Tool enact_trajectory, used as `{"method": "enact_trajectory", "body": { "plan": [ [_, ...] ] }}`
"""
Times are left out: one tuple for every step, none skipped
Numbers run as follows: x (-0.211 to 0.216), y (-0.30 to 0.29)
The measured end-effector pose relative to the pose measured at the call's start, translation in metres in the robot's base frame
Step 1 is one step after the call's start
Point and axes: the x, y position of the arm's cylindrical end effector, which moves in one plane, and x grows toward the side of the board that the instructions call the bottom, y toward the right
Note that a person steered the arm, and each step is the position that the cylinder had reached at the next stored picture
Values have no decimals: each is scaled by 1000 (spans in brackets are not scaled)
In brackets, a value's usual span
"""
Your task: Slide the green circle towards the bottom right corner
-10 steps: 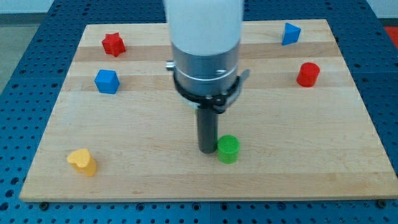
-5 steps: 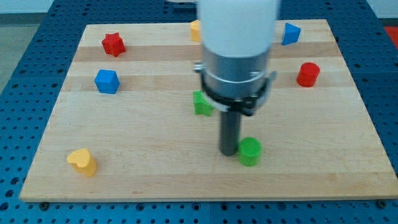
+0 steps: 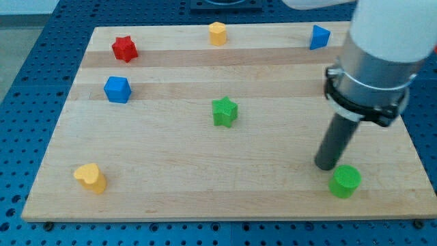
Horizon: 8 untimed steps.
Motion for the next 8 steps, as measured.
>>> {"method": "enact_trajectory", "body": {
  "plan": [
    [2,-23],
    [7,-24],
    [48,-24],
    [56,-24],
    [56,-23],
    [54,5],
    [53,18],
    [51,13]
  ]
}}
